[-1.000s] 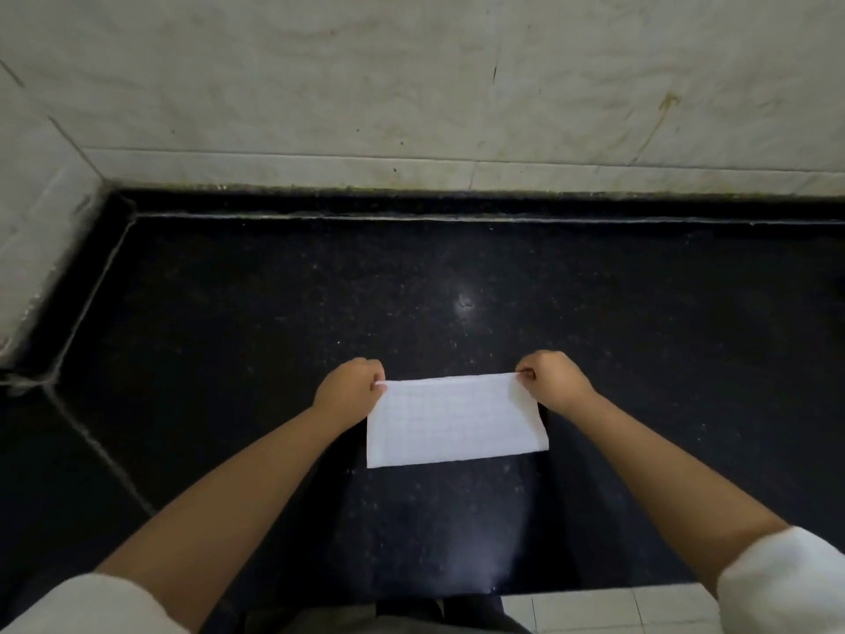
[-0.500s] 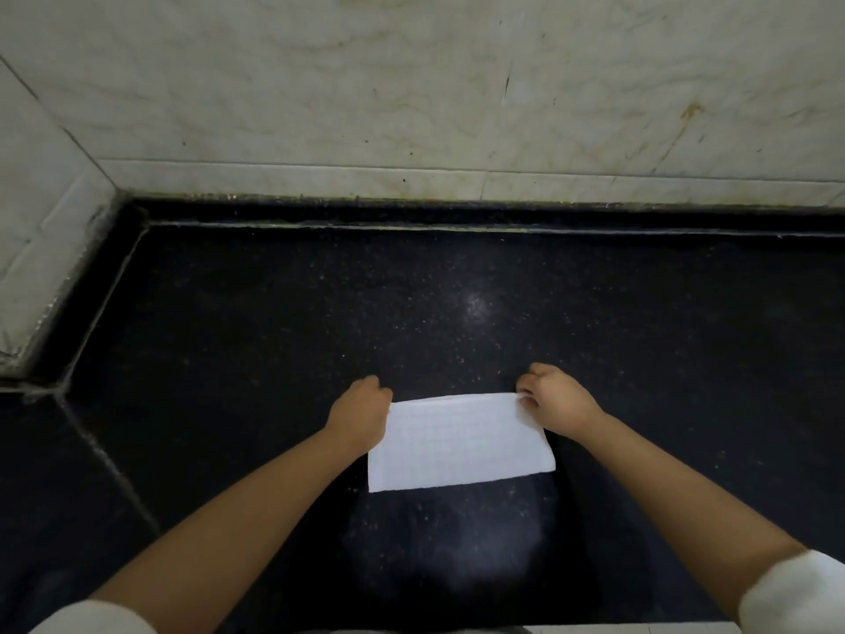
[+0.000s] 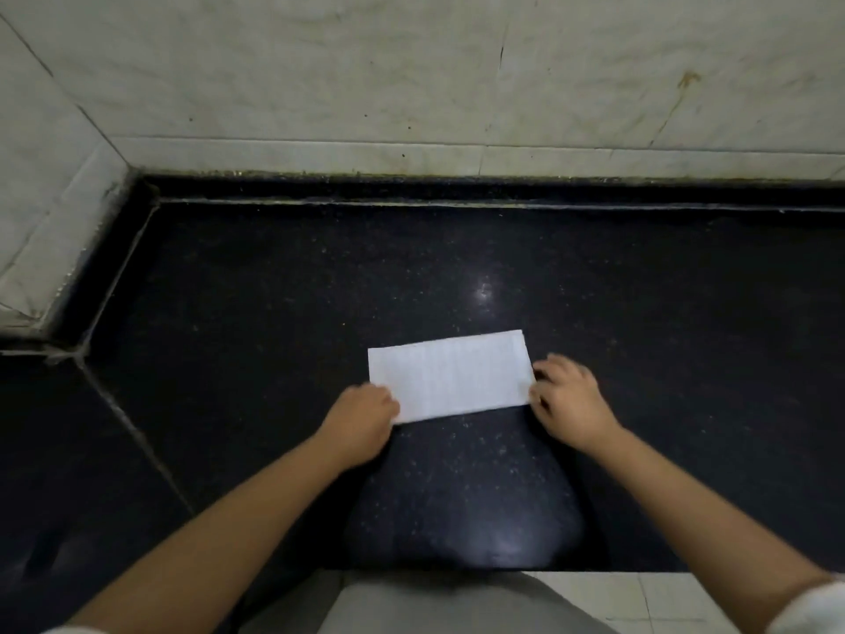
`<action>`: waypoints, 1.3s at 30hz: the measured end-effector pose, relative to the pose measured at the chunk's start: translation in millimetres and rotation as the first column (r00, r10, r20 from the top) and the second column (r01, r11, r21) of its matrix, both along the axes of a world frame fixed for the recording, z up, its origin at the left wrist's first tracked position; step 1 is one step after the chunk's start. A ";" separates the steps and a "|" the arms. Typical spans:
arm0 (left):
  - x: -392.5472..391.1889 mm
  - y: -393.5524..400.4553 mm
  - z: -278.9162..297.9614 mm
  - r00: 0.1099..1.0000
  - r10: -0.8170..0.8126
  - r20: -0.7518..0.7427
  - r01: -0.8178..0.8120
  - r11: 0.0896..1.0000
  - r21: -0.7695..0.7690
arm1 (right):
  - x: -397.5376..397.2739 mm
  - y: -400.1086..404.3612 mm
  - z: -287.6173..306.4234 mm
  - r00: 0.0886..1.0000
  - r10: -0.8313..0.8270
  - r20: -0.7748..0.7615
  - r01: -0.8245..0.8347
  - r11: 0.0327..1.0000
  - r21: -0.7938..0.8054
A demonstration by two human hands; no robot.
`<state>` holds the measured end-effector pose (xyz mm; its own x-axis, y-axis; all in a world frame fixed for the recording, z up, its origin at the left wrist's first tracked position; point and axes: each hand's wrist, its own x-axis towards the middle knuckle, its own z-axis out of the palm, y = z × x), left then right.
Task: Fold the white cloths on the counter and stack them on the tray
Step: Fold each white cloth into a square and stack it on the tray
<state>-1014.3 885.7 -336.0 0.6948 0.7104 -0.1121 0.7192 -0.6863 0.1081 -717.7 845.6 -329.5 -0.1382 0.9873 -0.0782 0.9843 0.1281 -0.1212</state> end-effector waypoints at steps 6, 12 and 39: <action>7.6 -5.3 -5.2 0.973 0.180 0.147 -0.173 0.983 -0.063 | -12.2 -20.4 -7.1 0.906 -0.397 -0.146 0.389 0.918 -0.079; 61.5 16.8 -7.1 0.908 0.413 0.070 -0.393 0.899 -0.194 | -36.4 3.9 -1.9 0.770 -0.636 0.054 0.617 0.720 -0.318; -64.6 -20.8 -38.6 0.754 0.638 0.156 -0.607 0.768 -0.206 | -175.2 11.3 -31.9 0.905 0.121 -0.408 -0.120 0.992 0.028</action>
